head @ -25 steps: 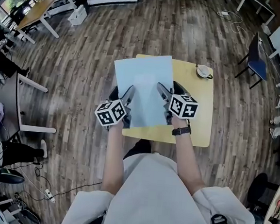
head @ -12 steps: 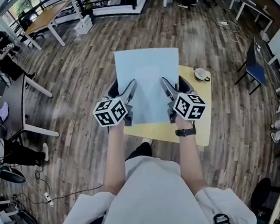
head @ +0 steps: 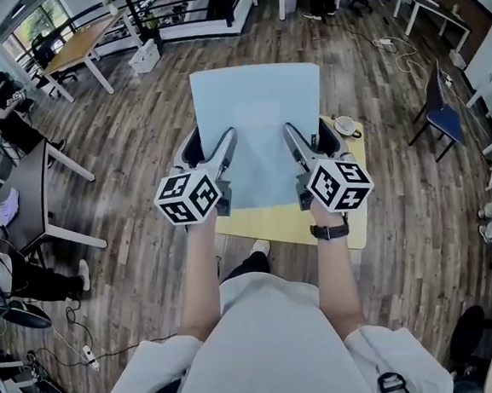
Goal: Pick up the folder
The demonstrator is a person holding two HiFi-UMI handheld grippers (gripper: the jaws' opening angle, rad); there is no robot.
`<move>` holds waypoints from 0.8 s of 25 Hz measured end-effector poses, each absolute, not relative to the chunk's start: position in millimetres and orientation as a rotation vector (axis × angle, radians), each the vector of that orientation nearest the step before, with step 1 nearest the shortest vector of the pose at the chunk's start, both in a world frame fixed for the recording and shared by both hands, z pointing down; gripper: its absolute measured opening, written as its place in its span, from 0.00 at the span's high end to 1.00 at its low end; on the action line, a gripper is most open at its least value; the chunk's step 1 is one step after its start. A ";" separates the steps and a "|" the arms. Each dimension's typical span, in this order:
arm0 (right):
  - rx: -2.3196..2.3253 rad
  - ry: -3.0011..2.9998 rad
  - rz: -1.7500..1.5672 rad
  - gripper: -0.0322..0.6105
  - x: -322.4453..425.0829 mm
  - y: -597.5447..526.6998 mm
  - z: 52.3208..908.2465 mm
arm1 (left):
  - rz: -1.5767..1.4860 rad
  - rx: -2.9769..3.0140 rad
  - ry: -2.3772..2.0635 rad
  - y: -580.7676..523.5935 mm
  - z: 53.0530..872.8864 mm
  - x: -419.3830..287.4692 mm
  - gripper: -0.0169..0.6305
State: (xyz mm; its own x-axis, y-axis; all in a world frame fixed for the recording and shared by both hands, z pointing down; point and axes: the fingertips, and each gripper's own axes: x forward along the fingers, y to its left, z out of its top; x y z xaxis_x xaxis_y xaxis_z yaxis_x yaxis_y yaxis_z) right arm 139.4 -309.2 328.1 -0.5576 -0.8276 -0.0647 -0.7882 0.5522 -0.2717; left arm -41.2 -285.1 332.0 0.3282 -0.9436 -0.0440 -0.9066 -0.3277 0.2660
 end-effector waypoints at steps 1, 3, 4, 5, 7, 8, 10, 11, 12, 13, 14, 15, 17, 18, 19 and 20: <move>-1.369 2.596 -0.302 0.47 139.7 -306.7 323.5 | -0.290 2.406 -1.694 -283.2 327.7 -40.9 0.44; -1.373 2.588 -0.274 0.47 141.2 -300.4 314.7 | -0.304 2.423 -1.694 -278.7 320.3 -39.4 0.44; -1.376 2.585 -0.258 0.47 141.7 -297.3 310.6 | -0.312 2.430 -1.694 -276.5 317.0 -38.7 0.44; -1.379 2.583 -0.242 0.47 142.2 -294.9 306.9 | -0.320 2.436 -1.695 -274.6 313.9 -38.2 0.44; -1.382 2.583 -0.215 0.47 144.1 -291.6 301.1 | -0.332 2.444 -1.697 -272.0 309.0 -36.2 0.44; -1.382 2.582 -0.206 0.47 145.5 -290.3 298.9 | -0.336 2.448 -1.696 -270.9 307.2 -34.6 0.44; -1.385 2.578 -0.194 0.47 148.2 -287.7 295.7 | -0.339 2.455 -1.693 -269.0 304.1 -32.1 0.44; -1.387 2.576 -0.190 0.47 148.9 -286.7 294.6 | -0.340 2.459 -1.692 -268.3 302.5 -31.6 0.44; -1.388 2.573 -0.187 0.47 149.0 -285.9 293.7 | -0.341 2.463 -1.691 -267.8 301.0 -31.6 0.44; -1.389 2.571 -0.185 0.47 148.9 -285.3 292.9 | -0.342 2.466 -1.691 -267.4 299.8 -31.8 0.44; -1.390 2.570 -0.184 0.47 148.9 -284.8 292.4 | -0.343 2.469 -1.689 -267.1 298.9 -31.9 0.44; -1.390 2.569 -0.183 0.47 149.1 -284.4 292.2 | -0.344 2.471 -1.687 -266.9 298.3 -31.8 0.44; -1.397 2.565 -0.179 0.47 149.5 -283.1 290.6 | -0.346 2.475 -1.681 -266.4 297.8 -31.3 0.44; -1.401 2.562 -0.177 0.47 149.6 -282.3 289.6 | -0.346 2.477 -1.679 -266.1 297.4 -31.2 0.44; -1.405 2.560 -0.175 0.47 149.7 -281.7 288.7 | -0.347 2.478 -1.677 -265.9 296.8 -31.2 0.44; -1.407 2.559 -0.175 0.47 149.8 -281.2 287.9 | -0.348 2.479 -1.675 -265.7 296.0 -31.3 0.44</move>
State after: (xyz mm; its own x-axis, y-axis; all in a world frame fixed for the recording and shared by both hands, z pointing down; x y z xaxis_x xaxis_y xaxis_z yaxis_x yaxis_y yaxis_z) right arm 149.8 -281.2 287.9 -0.5194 -0.8444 -0.1309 -0.8188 0.5356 -0.2064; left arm -31.3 -265.7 296.0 0.3576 -0.9264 -0.1178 -0.8966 -0.3759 0.2342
